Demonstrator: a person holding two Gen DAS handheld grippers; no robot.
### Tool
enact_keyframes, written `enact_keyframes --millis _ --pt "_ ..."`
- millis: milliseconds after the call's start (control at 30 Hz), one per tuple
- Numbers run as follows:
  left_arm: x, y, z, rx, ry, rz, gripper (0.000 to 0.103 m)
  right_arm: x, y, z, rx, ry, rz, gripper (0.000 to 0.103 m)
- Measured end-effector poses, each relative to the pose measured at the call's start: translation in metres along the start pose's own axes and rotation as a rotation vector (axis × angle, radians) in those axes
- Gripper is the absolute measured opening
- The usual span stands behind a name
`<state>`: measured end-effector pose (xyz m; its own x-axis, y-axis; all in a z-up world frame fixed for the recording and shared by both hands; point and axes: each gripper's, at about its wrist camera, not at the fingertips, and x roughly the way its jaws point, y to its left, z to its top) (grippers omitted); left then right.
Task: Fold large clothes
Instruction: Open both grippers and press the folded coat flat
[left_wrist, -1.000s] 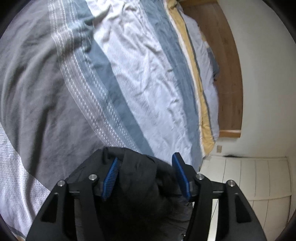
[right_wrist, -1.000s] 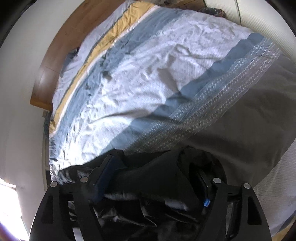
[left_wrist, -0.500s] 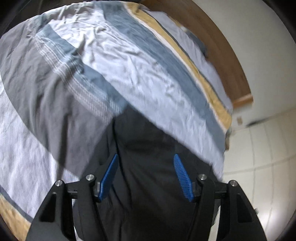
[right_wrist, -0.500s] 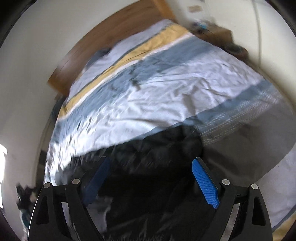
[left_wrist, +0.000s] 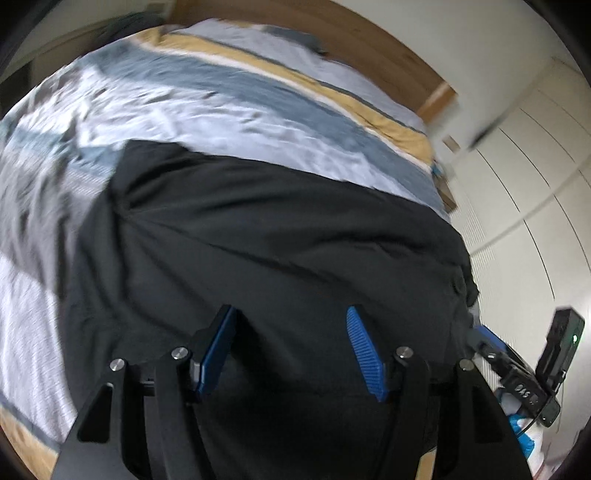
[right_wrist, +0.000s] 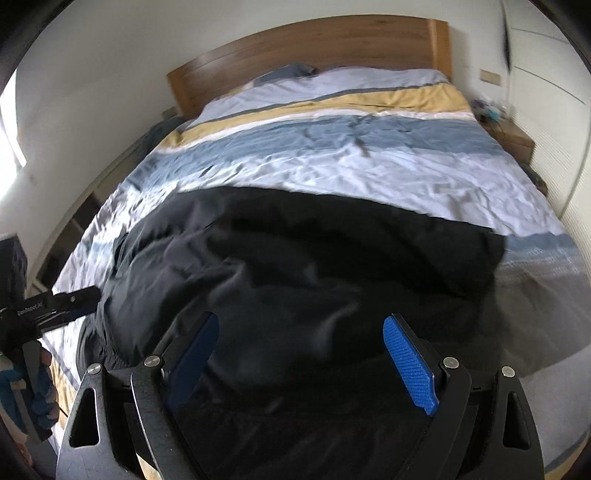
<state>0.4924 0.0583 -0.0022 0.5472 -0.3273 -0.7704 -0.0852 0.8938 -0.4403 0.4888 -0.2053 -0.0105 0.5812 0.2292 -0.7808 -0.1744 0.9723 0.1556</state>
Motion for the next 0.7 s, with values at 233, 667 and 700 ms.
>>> enact_keyframes --millis 233,667,700 --pt "0.06 -0.045 0.019 0.099 0.026 0.03 0.061 0.053 0.01 0.012 -0.03 0.029 -0.023 0.091" --pt "0.172 -0.051 0.109 0.111 0.11 0.161 0.062 0.146 -0.012 0.072 -0.004 0.127 -0.076 0.094" --pt "0.178 -0.051 0.112 0.114 0.116 0.169 0.063 0.151 -0.015 0.074 0.0 0.134 -0.079 0.095"
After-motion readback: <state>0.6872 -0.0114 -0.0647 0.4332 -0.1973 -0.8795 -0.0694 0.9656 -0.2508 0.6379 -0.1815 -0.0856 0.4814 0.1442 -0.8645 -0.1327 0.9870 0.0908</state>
